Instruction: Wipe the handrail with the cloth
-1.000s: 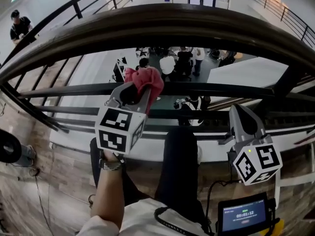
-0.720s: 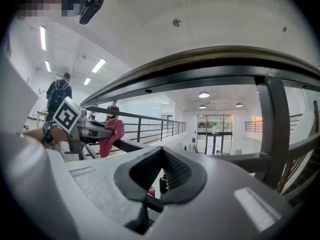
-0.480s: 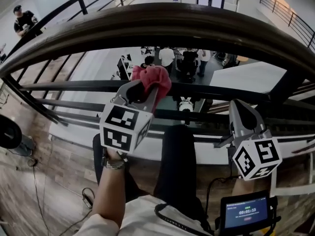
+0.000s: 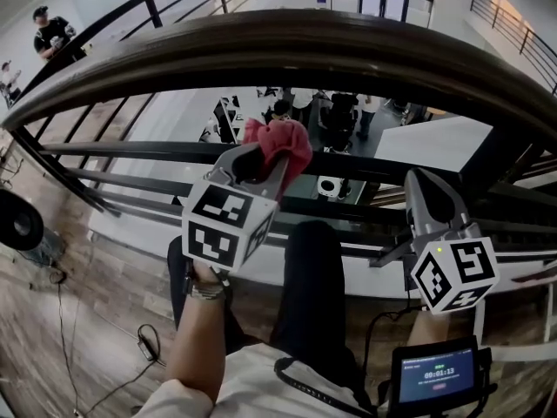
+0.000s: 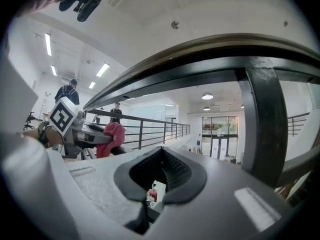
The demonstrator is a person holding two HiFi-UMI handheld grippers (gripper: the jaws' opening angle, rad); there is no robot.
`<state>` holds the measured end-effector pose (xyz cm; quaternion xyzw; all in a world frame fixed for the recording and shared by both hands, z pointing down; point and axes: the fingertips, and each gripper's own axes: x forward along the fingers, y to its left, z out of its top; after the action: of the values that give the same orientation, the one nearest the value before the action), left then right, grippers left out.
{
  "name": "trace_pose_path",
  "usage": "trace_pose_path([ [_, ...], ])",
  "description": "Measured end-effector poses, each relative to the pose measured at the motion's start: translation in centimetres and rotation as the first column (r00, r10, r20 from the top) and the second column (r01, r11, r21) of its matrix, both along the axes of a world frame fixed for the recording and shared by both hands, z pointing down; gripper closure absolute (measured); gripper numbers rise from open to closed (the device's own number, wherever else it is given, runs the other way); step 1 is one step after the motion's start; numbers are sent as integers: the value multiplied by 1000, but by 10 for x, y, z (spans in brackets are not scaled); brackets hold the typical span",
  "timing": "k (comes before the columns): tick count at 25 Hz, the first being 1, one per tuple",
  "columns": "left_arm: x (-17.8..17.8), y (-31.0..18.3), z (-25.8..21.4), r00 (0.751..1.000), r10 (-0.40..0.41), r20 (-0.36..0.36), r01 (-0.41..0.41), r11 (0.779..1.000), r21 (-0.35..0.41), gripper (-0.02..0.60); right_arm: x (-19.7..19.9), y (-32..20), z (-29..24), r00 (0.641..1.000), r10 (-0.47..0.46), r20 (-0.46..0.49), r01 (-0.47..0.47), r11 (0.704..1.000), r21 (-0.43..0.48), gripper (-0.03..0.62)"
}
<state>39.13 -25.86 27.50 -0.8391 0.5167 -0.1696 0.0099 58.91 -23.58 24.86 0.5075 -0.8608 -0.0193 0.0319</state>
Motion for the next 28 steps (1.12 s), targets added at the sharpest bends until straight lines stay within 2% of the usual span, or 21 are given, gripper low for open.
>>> trace_pose_path([
  [9, 26, -2, 3, 1000, 19, -16, -19, 1000, -8, 511, 26, -4, 0, 999, 42, -33, -42, 999, 15, 592],
  [20, 77, -1, 8, 998, 61, 6, -60, 998, -35, 511, 64, 3, 2, 997, 72, 3, -72, 997, 9, 591],
  [28, 113, -6, 9, 994, 109, 15, -109, 993, -48, 511, 76, -4, 6, 996, 92, 4, -92, 996, -2, 591],
])
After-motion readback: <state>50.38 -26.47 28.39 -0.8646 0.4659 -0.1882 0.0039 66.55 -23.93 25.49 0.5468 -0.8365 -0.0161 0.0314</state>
